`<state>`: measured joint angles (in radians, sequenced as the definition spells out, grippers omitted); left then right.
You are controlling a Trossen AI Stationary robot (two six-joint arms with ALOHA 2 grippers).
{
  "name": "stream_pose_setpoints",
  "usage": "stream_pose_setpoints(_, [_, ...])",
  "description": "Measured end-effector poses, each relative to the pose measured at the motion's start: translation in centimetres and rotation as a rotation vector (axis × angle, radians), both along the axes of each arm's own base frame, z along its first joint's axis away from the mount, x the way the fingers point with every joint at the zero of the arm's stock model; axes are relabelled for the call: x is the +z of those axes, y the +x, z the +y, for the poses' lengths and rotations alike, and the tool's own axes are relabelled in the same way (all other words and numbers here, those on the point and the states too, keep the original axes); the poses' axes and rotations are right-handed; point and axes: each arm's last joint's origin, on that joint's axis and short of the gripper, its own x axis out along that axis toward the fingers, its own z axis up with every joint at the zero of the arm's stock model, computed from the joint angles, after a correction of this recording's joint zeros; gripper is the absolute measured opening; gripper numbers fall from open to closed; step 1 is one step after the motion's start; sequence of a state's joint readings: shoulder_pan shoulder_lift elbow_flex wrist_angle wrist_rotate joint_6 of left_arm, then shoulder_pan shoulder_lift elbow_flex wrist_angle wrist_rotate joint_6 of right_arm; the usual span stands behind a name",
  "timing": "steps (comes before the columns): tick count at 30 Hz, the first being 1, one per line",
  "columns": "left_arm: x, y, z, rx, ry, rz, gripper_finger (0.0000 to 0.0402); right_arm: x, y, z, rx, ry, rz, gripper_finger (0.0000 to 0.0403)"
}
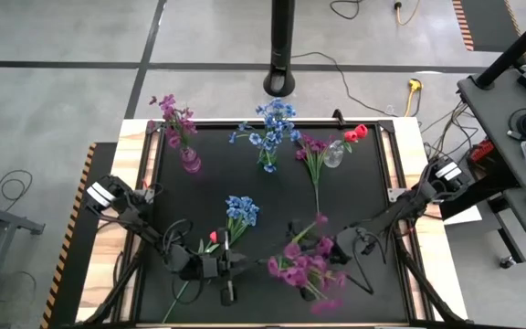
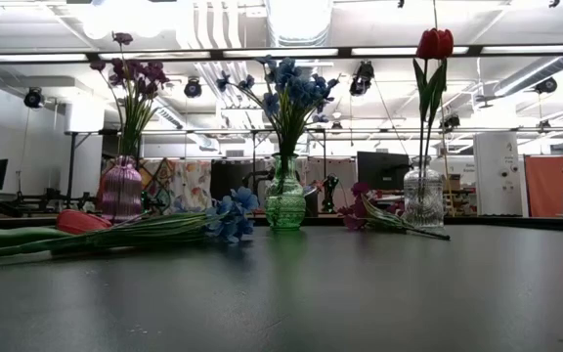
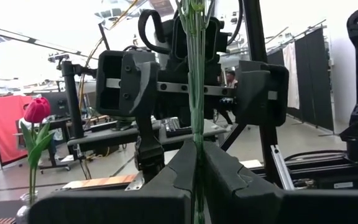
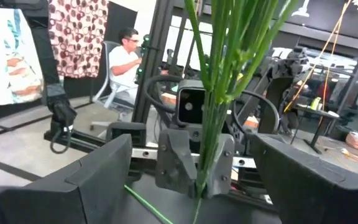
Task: Sort flowers into vase by color
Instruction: Put the left violet flowers into the violet vase
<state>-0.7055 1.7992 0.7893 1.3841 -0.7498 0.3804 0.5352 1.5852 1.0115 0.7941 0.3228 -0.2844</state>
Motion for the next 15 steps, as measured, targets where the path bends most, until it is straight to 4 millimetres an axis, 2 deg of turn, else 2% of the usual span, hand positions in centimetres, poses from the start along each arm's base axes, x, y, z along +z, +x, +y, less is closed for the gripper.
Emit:
stream_pose_setpoints(5, [0.0,0.0,0.0,0.001,0.002,0.003,0.0,0.0,0.0,-0.1,-0.002,0.005,0.0,0.0288])
stream_pose_setpoints(15, [0.0,0.1,0.2,0.007,0.002,0.003,0.0,0.0,1.0,-1.4,-0.007,0.073,0.008,0.0181])
